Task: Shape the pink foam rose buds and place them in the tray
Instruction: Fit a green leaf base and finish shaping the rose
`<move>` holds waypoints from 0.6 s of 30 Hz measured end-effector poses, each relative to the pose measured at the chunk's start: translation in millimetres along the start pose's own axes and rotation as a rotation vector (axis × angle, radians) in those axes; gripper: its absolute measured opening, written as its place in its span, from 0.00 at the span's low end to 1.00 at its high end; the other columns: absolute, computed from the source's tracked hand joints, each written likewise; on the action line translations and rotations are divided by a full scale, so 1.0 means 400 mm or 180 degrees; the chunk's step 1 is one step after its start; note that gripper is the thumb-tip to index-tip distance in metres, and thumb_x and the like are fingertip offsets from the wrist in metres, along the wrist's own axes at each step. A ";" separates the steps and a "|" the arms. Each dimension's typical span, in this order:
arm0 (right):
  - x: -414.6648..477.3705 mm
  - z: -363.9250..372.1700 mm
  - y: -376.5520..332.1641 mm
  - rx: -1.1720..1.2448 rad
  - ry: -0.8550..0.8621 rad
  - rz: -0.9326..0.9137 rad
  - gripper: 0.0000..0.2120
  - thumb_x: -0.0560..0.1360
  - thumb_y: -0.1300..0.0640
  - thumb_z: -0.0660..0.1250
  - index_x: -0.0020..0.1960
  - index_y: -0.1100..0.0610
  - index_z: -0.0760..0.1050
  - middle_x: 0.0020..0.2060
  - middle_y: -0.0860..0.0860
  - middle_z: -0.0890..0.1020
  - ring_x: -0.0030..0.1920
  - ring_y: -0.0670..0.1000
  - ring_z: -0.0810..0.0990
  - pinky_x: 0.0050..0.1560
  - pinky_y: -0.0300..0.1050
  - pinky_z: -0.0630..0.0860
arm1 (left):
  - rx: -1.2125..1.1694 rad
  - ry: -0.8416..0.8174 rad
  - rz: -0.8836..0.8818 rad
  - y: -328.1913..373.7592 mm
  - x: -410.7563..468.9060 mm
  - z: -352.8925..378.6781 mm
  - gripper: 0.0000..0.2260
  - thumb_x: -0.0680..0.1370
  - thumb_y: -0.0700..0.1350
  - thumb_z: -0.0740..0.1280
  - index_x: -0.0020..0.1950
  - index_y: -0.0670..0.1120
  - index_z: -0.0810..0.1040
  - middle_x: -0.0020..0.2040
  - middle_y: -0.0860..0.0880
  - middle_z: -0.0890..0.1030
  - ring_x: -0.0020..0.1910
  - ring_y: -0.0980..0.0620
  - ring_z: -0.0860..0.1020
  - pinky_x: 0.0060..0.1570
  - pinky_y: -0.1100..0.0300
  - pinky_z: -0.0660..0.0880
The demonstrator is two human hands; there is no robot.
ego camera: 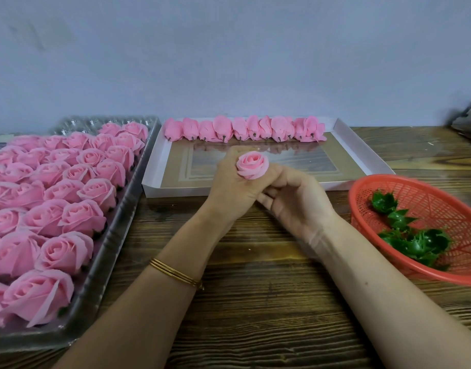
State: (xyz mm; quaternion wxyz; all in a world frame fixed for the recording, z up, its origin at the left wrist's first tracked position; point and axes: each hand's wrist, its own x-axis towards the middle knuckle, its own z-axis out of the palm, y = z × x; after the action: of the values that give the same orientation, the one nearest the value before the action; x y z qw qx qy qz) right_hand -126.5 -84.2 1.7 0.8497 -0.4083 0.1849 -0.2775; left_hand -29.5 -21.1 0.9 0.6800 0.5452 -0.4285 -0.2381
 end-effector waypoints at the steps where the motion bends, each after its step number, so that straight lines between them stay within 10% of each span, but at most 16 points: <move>1: -0.003 0.000 0.003 -0.0150 -0.0063 -0.0044 0.17 0.66 0.73 0.56 0.44 0.63 0.81 0.51 0.61 0.82 0.55 0.56 0.80 0.57 0.46 0.79 | 0.0020 0.0037 0.0023 0.000 0.001 -0.001 0.10 0.67 0.44 0.73 0.43 0.43 0.75 0.36 0.52 0.76 0.35 0.57 0.75 0.36 0.63 0.74; 12: -0.017 -0.008 0.013 -0.0090 -0.0480 0.0097 0.22 0.71 0.69 0.64 0.64 0.67 0.73 0.60 0.62 0.78 0.65 0.59 0.75 0.67 0.55 0.71 | -0.0220 -0.0195 -0.0145 -0.012 0.001 -0.004 0.17 0.67 0.48 0.71 0.38 0.36 0.70 0.35 0.45 0.71 0.36 0.52 0.71 0.35 0.60 0.71; 18: -0.020 -0.005 0.014 -0.0045 -0.0533 0.0031 0.15 0.70 0.71 0.63 0.56 0.66 0.77 0.51 0.59 0.83 0.57 0.56 0.81 0.64 0.54 0.73 | -0.0201 -0.0333 -0.0247 -0.028 0.004 -0.010 0.16 0.67 0.48 0.71 0.40 0.37 0.72 0.36 0.46 0.73 0.38 0.52 0.73 0.37 0.60 0.73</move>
State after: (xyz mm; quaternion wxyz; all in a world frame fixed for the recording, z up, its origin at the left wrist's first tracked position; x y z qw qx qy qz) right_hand -131.9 -77.4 -3.1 0.8607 -0.4352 0.1171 -0.2369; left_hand -23.6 -23.3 -9.4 0.6638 0.5265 -0.4343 -0.3060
